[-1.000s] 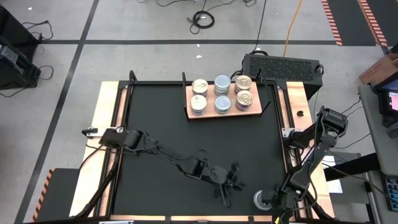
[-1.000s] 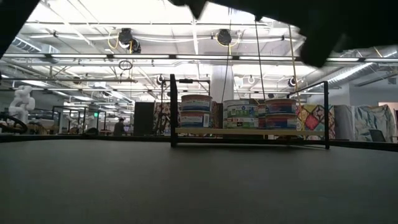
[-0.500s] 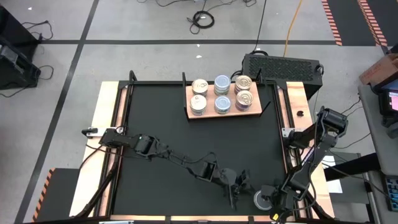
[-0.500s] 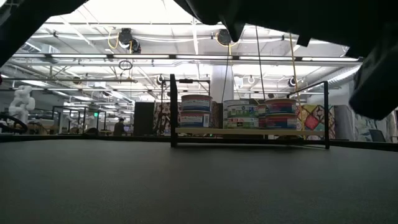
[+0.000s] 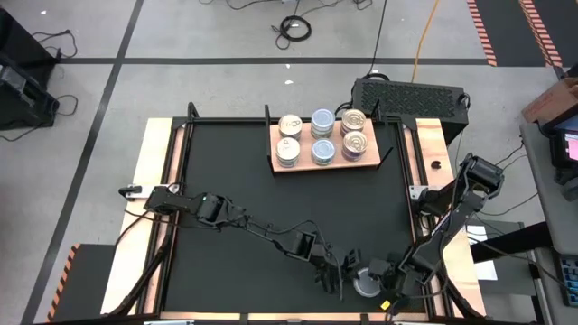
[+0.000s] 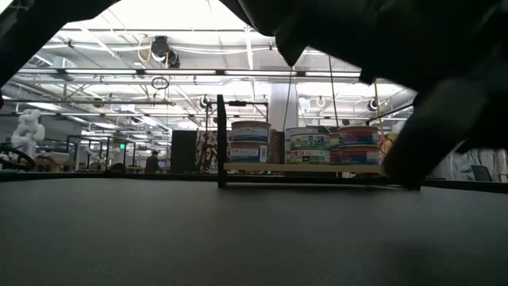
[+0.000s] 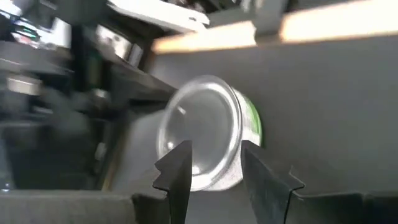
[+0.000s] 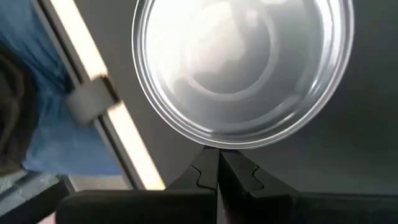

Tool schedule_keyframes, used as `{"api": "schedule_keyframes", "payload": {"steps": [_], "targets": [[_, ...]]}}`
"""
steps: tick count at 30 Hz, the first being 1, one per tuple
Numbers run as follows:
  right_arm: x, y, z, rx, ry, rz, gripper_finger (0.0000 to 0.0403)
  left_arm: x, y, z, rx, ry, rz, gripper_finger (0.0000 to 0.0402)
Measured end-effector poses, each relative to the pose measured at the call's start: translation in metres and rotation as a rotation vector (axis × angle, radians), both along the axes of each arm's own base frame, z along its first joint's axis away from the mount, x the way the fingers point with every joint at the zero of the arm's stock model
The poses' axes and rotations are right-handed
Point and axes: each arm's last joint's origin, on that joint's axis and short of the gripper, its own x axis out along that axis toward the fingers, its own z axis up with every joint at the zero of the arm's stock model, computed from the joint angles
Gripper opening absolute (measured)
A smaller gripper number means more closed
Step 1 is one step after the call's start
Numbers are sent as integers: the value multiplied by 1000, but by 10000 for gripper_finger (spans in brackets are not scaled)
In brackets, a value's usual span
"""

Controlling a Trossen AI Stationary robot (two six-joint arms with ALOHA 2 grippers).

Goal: Stack canned seafood by type on shelf
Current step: Stack the green tuna can on top of the other green tuna cans on the shelf

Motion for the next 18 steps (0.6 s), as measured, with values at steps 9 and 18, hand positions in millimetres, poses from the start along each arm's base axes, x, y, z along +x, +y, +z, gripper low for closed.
{"api": "schedule_keyframes", "payload": {"steps": [9, 18], "targets": [[18, -13, 0, -29, -47, 17, 0, -5, 3, -10, 65, 99, -1, 139], [31, -25, 0, -30, -47, 18, 0, -8, 6, -13, 215, 97, 15, 112]]}}
